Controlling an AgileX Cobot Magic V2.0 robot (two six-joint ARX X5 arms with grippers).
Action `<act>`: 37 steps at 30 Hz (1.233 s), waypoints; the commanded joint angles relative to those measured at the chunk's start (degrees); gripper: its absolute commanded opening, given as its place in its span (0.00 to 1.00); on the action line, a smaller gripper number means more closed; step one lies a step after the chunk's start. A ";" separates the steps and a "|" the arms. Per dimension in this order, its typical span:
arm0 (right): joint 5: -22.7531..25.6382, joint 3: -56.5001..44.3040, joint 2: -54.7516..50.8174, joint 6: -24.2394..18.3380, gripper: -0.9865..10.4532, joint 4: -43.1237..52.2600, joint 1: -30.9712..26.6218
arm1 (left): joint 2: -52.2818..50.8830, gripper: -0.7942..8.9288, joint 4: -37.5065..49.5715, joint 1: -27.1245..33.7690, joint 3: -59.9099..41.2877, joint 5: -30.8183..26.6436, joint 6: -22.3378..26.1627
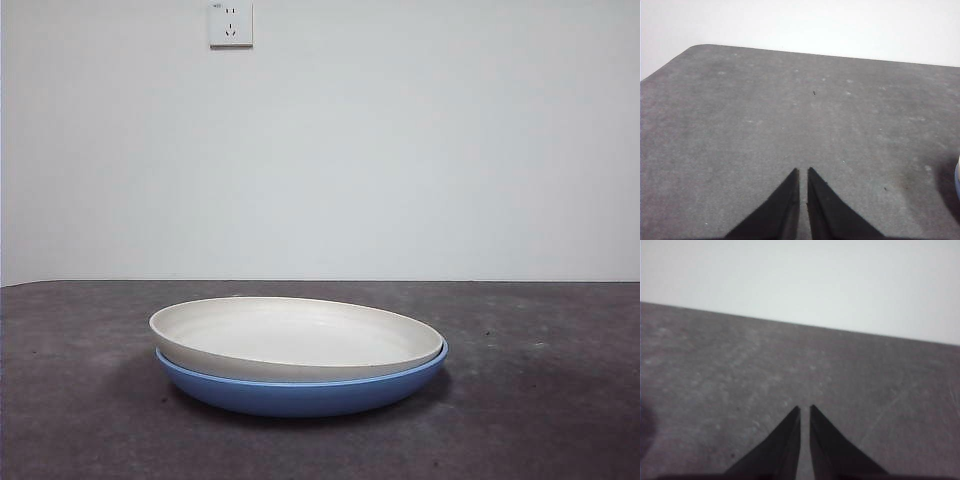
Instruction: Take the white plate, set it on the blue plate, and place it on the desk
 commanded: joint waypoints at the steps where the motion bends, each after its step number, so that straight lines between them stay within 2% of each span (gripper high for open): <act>1: 0.11 -1.57 -1.20 -0.46 0.11 0.83 -0.33 | -0.07 0.11 -0.42 0.11 -1.16 -0.22 0.52; 5: 0.52 -3.34 -1.18 -0.07 0.11 0.79 -0.31 | -0.07 0.11 -0.42 0.11 -1.16 -0.22 0.52; 13: 5.44 -3.45 -1.18 1.11 0.11 -4.83 -0.28 | -0.07 0.11 -0.42 0.11 -1.16 -0.22 0.52; 19: 7.61 -3.45 -1.18 1.53 0.11 -4.92 -0.28 | -0.07 0.11 -0.42 0.11 -1.16 -0.22 0.52; 24: 8.00 -3.45 -1.18 1.92 0.11 -4.85 -0.39 | -0.07 0.11 -0.42 0.11 -1.16 -0.22 0.52; 29: 7.96 -3.45 -1.18 5.29 0.11 -4.76 -0.39 | -0.07 0.11 -0.42 0.11 -1.16 -0.22 0.52; 37: 7.89 -3.43 -1.18 5.38 0.11 -3.10 -0.39 | -0.07 0.11 -0.42 0.11 -1.16 -0.22 0.52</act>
